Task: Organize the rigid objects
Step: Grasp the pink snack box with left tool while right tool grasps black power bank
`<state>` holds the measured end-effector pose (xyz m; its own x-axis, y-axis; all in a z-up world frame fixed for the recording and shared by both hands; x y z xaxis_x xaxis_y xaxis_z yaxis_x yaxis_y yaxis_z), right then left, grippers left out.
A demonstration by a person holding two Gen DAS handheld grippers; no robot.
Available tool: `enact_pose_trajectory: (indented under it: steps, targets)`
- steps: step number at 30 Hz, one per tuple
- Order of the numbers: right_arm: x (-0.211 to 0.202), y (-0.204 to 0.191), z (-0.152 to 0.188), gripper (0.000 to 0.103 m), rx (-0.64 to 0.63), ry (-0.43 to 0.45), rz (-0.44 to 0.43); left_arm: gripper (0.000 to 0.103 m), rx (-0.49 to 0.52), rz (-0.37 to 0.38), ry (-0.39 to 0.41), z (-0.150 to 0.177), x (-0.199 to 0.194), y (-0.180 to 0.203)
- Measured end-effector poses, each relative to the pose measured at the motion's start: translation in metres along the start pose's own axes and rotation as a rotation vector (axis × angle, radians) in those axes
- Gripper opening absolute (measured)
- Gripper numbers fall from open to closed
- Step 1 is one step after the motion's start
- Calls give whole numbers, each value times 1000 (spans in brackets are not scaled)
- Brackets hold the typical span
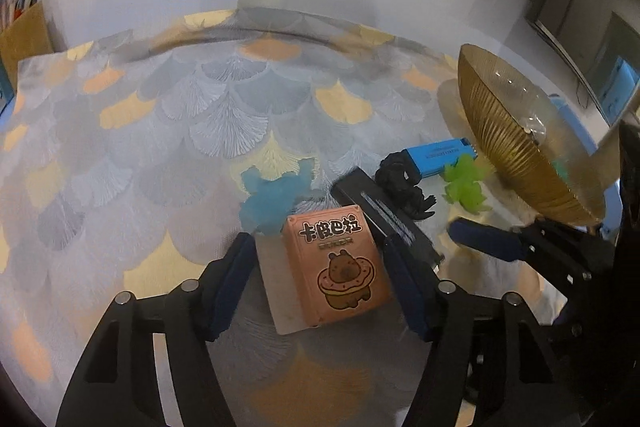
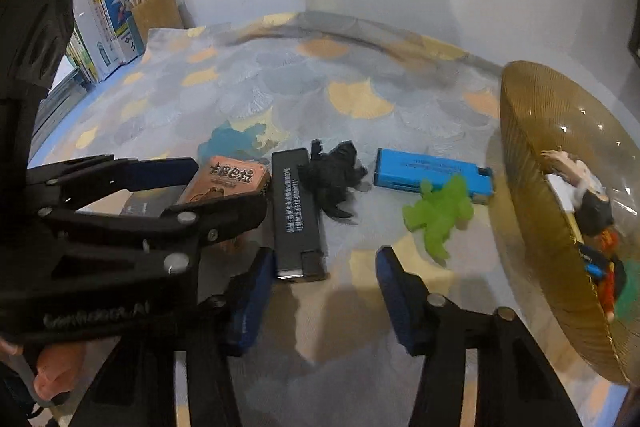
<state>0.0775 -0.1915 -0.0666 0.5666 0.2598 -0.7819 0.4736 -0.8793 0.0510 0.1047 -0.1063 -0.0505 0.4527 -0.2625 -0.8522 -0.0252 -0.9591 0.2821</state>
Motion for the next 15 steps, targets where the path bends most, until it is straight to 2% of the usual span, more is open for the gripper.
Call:
enact_pose_trajectory:
  steps: [3,5,10,12,14,15]
  targets:
    - [2,-6,-3,29,-9,14,0,64,18,-1,-1,2,0,0]
    - [0,-7,-1,25,-7,16,4,64,37,-9,-3,4,-1,2]
    - [-12,-5,16,25,25,-9,6,64,62,-33,6,7,-2,4]
    - [-20,-6,26,25,28,-10,15,60,62,-32,21,9,-5,4]
    - [-30,-6,40,25,39,-6,15,39,102,-6,34,13,-13,9]
    - [-35,-7,45,25,49,-4,8,39,110,-5,27,16,-15,9]
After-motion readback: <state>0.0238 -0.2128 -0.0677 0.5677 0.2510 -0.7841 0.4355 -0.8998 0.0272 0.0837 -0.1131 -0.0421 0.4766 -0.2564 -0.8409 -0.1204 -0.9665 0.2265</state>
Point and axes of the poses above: each gripper's, at about its wrist camera, not at the fingertips, and x roughly the way its jaws point, y to its right, z to its underside, the point moved 7 cm from there along x, roughly the way its jaws point, and after that the axes turned 5 degrees about -x, right-handed, at the moved point
